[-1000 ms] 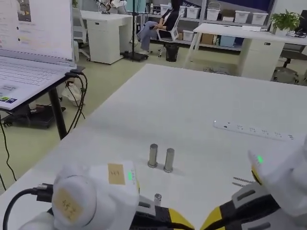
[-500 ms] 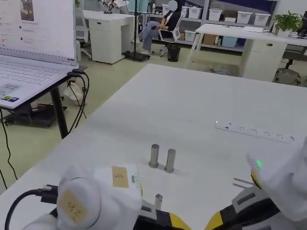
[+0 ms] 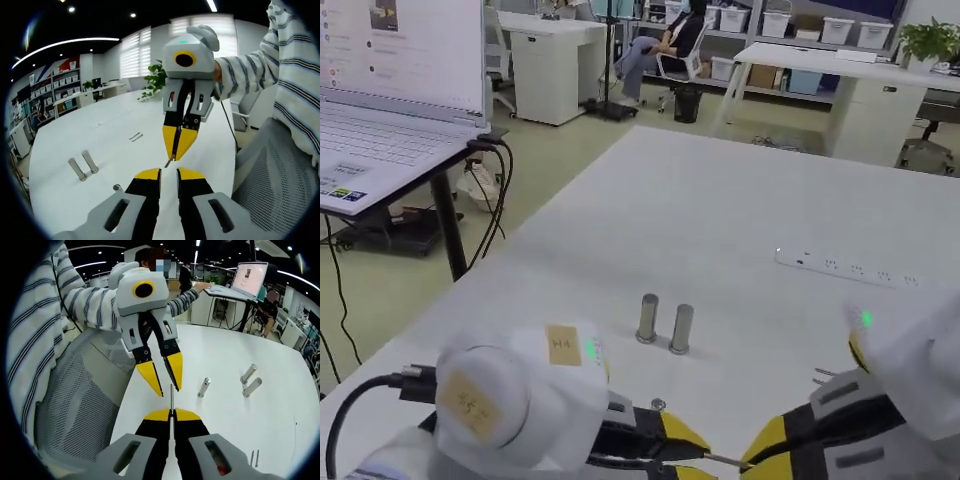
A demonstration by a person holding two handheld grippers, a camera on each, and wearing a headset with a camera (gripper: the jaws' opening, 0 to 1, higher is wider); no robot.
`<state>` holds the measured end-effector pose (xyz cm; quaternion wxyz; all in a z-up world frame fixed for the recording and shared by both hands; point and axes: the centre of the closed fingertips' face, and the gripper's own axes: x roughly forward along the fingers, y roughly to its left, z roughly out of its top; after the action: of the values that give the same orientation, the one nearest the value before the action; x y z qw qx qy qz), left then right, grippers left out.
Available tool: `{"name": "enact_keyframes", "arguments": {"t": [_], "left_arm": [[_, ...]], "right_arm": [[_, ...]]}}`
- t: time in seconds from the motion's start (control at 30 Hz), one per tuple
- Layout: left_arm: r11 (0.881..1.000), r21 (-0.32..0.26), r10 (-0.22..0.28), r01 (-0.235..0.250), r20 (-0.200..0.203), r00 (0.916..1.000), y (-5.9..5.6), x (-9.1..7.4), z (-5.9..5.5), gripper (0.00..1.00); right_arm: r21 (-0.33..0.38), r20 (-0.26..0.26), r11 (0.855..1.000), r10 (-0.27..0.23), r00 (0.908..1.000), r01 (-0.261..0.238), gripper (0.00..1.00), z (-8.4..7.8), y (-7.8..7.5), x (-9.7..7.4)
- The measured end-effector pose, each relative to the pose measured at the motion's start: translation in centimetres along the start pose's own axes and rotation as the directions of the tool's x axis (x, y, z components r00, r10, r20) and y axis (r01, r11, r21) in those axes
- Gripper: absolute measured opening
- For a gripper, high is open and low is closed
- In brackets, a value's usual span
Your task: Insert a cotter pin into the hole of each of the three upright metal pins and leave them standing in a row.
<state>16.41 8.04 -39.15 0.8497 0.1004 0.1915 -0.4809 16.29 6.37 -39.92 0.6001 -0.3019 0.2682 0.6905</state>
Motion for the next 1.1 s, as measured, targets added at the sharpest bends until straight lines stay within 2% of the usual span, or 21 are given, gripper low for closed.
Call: {"name": "enact_keyframes", "arguments": {"t": [0.2,0.53,1.1], "left_arm": [[0.999,0.000,0.035,-0.035,-0.001,0.9994,1.4,-0.5,-0.2,0.18],[0.998,-0.018,0.066,-0.067,-0.038,0.9971,3.5,-1.6,-1.7,0.18],[0.996,-0.030,0.080,-0.084,-0.116,0.9900,4.9,-1.6,-4.1,0.20]], "right_arm": [[0.025,-0.024,0.999,-0.035,0.9991,0.036,0.00,-0.7,-0.6,0.0],[0.079,-0.049,0.994,-0.068,0.9964,0.072,0.00,-1.2,-1.0,0.4],[0.105,-0.117,0.989,-0.094,0.9887,0.106,0.00,-2.2,-1.9,1.7]]}}
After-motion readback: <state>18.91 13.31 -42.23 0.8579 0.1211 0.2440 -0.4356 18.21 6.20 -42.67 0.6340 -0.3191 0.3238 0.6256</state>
